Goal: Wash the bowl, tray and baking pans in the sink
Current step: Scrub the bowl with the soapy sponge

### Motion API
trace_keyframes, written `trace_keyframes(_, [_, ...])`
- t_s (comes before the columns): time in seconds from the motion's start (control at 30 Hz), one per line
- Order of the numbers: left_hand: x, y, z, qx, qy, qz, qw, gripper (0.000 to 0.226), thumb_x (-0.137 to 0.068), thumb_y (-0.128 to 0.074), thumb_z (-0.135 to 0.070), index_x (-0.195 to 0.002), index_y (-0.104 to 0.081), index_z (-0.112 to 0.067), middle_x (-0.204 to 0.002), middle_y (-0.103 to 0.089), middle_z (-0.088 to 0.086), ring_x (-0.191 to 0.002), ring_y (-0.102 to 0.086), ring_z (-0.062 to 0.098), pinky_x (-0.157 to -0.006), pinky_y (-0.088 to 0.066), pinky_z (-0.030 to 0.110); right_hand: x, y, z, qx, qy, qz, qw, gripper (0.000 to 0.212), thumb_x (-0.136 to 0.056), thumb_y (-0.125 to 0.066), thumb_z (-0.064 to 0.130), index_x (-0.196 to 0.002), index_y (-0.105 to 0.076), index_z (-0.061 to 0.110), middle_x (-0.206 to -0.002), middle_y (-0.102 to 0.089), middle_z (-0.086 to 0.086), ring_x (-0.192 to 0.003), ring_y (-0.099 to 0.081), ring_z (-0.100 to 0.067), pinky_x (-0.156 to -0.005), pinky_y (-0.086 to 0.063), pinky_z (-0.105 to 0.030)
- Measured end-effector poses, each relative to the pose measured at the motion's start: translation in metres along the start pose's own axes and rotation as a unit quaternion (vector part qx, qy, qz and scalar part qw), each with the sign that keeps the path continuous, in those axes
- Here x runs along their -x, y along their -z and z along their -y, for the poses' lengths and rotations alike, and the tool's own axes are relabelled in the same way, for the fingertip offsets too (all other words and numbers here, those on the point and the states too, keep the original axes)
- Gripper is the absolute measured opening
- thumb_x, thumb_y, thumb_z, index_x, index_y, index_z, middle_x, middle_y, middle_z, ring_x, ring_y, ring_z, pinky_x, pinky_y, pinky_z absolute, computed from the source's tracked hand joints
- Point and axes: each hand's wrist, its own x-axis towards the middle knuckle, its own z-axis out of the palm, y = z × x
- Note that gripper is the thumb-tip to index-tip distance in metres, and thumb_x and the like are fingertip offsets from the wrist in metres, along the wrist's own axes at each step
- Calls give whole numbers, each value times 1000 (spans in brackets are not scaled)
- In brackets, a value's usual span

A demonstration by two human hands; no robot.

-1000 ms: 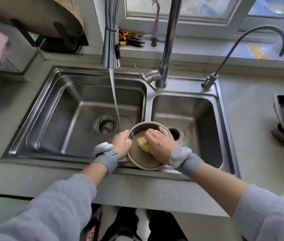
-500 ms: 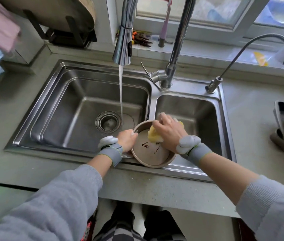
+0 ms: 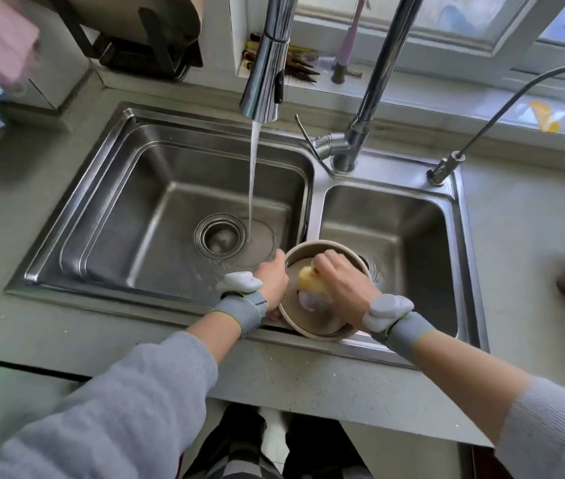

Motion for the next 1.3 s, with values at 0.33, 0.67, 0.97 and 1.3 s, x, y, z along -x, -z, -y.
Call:
trace_keyframes(0.33, [-3, 3, 2, -15, 8, 23, 1000, 39, -96, -36, -8, -134, -29, -3, -113, -59, 30, -102, -58, 45, -80, -44, 42, 3, -8, -10, 166, 59, 155, 972, 33, -96, -43, 13, -125, -57, 17, -143, -35, 0, -134, -29, -23, -91, -33, -35])
trace_keyframes(0.67, [4, 0, 1, -3, 7, -11, 1000, 30, -96, -37, -9, -126, -35, -5, -108, -60, 28, -99, -59, 43, -79, -43, 43, -7, 7, -11, 188, 7, 138, 972, 33, -96, -41, 12, -126, -54, 15, -137, -40, 0, -121, -39, -26, -98, -36, -38])
trace_keyframes(0.97, [7, -4, -3, 16, 9, -25, 1000, 34, -94, -40, -7, -127, -35, -4, -110, -59, 28, -100, -58, 43, -74, -40, 39, -10, 0, -17, 214, 26, 151, 965, 34, -93, -41, 17, -126, -48, 20, -133, -43, 0, -118, -43, -27, -94, -39, -41])
trace_keyframes(1.3, [8, -5, -9, -12, 28, -32, 999, 42, -93, -43, -5, -134, -32, -5, -113, -59, 27, -104, -57, 43, -75, -40, 40, -25, 2, -8, 184, 21, 177, 967, 34, -91, -49, 16, -124, -53, 15, -137, -43, 0, -118, -42, -26, -92, -36, -36])
